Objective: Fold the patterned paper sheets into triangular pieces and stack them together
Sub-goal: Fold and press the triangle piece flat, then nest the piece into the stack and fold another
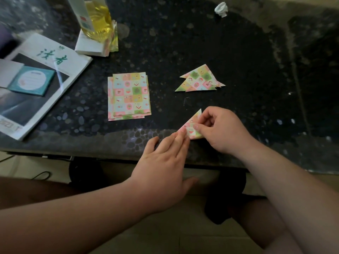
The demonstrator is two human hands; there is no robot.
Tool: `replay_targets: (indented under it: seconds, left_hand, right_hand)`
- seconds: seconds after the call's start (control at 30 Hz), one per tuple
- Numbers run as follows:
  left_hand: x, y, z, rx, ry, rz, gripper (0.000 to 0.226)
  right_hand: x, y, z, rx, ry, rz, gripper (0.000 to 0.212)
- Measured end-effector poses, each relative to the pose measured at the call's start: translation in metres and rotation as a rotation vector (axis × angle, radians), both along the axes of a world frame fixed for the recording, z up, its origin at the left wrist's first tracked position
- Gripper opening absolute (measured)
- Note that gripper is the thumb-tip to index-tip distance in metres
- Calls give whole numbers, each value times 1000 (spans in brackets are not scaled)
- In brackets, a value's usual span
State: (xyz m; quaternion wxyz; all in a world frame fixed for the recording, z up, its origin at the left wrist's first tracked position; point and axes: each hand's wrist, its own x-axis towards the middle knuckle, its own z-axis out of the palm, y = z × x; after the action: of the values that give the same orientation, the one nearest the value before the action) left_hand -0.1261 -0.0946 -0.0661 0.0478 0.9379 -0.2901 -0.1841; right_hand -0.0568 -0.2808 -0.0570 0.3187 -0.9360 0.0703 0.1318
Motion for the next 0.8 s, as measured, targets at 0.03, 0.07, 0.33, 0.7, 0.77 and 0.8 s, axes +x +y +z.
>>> replay_targets:
  seconds: [0.03, 0.07, 0.33, 0.7, 0.77, 0.8]
  left_hand:
    - [1, 1, -1, -22, -16, 9, 95]
    - [1, 1, -2, -44, -32, 19, 96]
    - [1, 0, -5, -46, -54, 21, 99]
    - [6, -17, -11, 77, -223, -53, 102]
    - [7, -21, -11, 97, -264, -74, 104]
    - [8, -23, -11, 114, -271, -84, 105]
  right_hand:
    - [0, 0, 0, -3, 3, 5, 13]
    - [1, 0, 0, -5, 2, 9, 13]
    - [1, -2, -1, 5, -6, 26, 14]
    - [4, -2, 7, -13, 59, 42, 14]
    - [5, -4, 9, -13, 80, 42, 13]
    - [6, -5, 10, -9, 89, 36, 13]
